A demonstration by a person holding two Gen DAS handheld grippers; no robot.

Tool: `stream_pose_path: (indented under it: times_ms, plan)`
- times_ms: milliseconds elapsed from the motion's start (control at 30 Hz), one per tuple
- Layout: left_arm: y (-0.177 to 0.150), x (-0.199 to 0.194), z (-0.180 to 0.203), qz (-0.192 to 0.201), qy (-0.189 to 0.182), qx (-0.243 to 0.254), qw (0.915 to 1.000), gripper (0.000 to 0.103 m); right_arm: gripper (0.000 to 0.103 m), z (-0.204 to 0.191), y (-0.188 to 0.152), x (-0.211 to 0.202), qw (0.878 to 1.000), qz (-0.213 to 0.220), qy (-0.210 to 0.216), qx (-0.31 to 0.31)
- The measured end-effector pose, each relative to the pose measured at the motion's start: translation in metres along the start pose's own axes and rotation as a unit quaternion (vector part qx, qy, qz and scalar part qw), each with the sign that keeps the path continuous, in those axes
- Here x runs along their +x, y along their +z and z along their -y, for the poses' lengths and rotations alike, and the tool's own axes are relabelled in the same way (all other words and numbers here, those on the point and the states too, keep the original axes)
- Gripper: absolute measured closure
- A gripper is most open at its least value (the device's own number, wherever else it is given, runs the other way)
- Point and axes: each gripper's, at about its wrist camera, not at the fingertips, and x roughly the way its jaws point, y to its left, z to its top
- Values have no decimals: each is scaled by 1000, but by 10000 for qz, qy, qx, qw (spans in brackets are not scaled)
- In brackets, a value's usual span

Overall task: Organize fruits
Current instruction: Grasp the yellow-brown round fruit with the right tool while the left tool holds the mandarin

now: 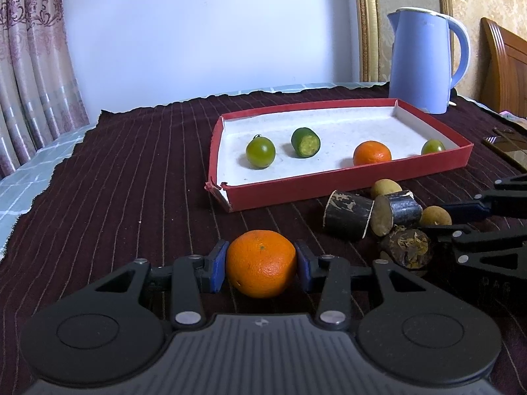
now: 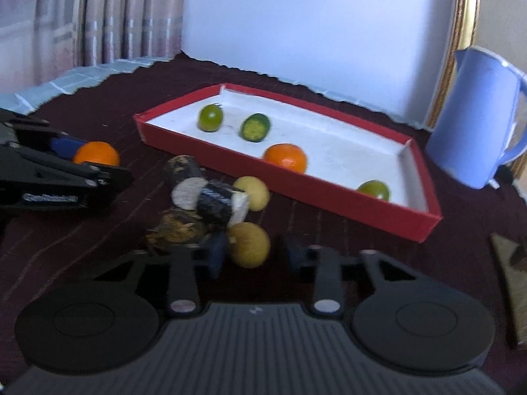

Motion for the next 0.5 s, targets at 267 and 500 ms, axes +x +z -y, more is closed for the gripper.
stream_pose_path:
  times_ms: [267, 500]
  plan:
    - [9, -9, 8, 61, -92, 34, 9999, 61, 78, 7, -5, -17, 9976, 235, -494, 418]
    - [28, -14, 30, 124, -208, 126, 9996, 61, 78, 41, -3, -26, 9871, 444, -1003, 1168]
